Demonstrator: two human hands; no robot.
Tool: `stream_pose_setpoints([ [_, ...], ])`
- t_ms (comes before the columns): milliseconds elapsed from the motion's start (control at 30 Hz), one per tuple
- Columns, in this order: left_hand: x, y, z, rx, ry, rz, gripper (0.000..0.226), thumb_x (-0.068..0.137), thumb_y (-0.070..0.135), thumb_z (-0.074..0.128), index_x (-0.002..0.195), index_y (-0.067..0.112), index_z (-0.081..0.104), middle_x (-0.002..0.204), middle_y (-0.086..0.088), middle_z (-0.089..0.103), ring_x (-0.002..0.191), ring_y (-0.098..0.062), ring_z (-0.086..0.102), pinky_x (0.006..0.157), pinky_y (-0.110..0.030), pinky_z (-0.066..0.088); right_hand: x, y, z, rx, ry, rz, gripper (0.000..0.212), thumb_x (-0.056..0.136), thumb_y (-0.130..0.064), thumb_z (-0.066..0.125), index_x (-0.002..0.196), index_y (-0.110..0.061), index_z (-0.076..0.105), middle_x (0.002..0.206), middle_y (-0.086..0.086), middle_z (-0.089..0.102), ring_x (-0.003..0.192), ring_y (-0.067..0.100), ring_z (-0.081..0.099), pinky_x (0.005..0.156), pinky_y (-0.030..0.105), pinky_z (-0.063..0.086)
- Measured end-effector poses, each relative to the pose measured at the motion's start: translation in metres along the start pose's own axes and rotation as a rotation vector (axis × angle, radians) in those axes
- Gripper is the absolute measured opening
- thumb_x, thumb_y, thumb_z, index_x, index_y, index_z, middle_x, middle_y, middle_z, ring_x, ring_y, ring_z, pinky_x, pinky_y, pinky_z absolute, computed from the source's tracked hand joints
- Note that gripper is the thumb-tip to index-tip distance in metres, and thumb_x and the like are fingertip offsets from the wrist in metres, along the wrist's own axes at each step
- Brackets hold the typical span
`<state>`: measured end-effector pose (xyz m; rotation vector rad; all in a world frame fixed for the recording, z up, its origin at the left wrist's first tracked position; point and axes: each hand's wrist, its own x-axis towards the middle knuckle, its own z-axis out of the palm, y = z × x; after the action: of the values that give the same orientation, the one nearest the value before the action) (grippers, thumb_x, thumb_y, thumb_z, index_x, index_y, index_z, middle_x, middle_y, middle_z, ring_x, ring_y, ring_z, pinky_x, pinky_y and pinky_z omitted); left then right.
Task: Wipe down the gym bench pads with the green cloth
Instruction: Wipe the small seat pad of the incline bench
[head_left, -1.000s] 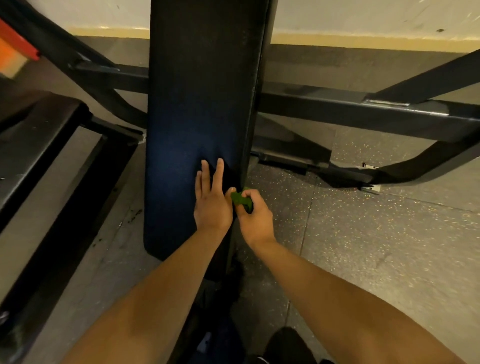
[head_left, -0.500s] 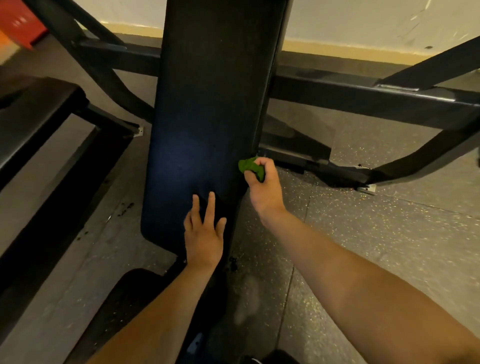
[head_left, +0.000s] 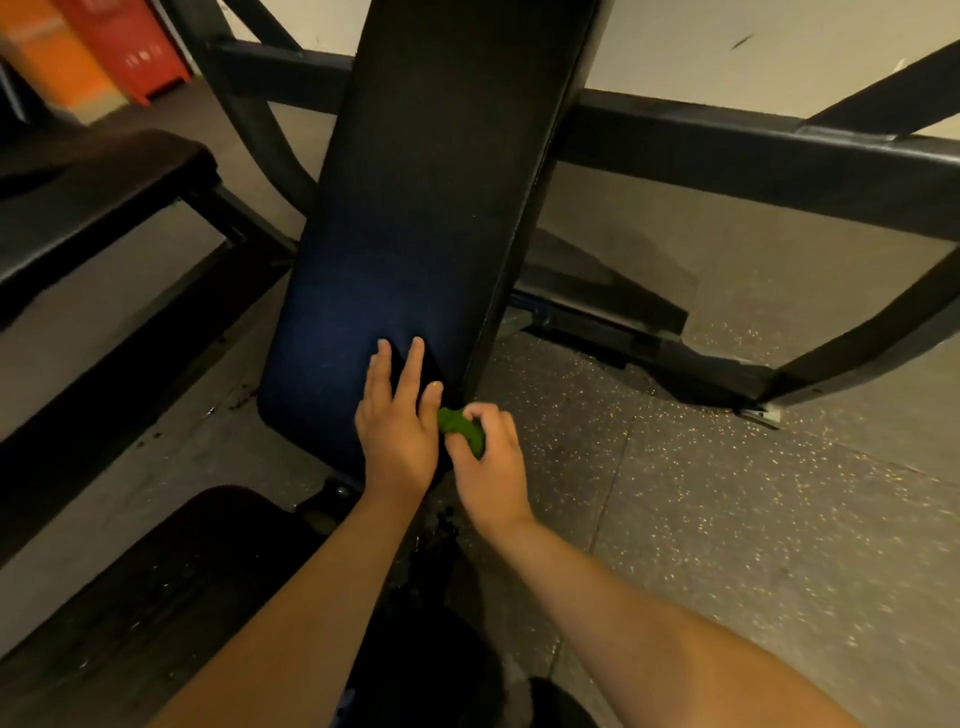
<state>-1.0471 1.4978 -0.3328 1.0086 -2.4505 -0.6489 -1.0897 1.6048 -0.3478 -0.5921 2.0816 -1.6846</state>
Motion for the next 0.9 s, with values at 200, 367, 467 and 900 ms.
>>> stream_pose_setpoints([
  [200, -0.029, -0.016, 0.002, -0.123, 0.039, 0.035, 0.051, 0.103, 0.037, 0.049, 0.152, 0.042, 0.033, 0.166, 0.004, 0.012, 0.152, -0.018, 0.004, 0.12, -0.036, 0.011, 0.042, -0.008, -0.02, 0.109, 0.148, -0.176, 0.021, 0.096, -0.015, 0.059, 0.115, -0.023, 0.054, 0.115, -0.006, 0.046, 0.099, -0.007, 0.049, 0.084, 0.001, 0.036],
  [367, -0.061, -0.039, 0.014, 0.017, 0.192, -0.156, 0.049, 0.099, 0.044, 0.054, 0.147, 0.039, 0.043, 0.156, -0.003, 0.027, 0.139, -0.032, 0.022, 0.114, -0.049, 0.024, 0.036, -0.004, -0.001, 0.117, 0.129, -0.201, 0.024, 0.097, -0.019, 0.058, 0.12, -0.025, 0.052, 0.121, -0.005, 0.042, 0.105, 0.006, 0.051, 0.086, 0.009, 0.038],
  [467, -0.078, -0.043, 0.024, -0.161, 0.21, -0.199, 0.05, 0.1, 0.043, 0.051, 0.149, 0.036, 0.041, 0.157, -0.003, 0.026, 0.141, -0.028, 0.02, 0.117, -0.045, 0.026, 0.009, 0.016, 0.007, 0.056, 0.093, -0.25, 0.023, 0.096, -0.02, 0.06, 0.117, -0.028, 0.053, 0.116, -0.007, 0.041, 0.094, 0.001, 0.051, 0.079, 0.014, 0.042],
  [900, -0.11, -0.044, 0.03, -0.371, 0.251, -0.179, 0.042, 0.102, 0.014, 0.051, 0.142, 0.025, 0.053, 0.156, 0.002, 0.038, 0.146, -0.014, 0.031, 0.12, -0.043, 0.031, -0.039, 0.041, 0.008, -0.158, -0.131, -0.227, 0.012, 0.093, -0.021, 0.061, 0.102, -0.028, 0.057, 0.106, -0.006, 0.049, 0.091, 0.01, 0.055, 0.085, 0.039, 0.051],
])
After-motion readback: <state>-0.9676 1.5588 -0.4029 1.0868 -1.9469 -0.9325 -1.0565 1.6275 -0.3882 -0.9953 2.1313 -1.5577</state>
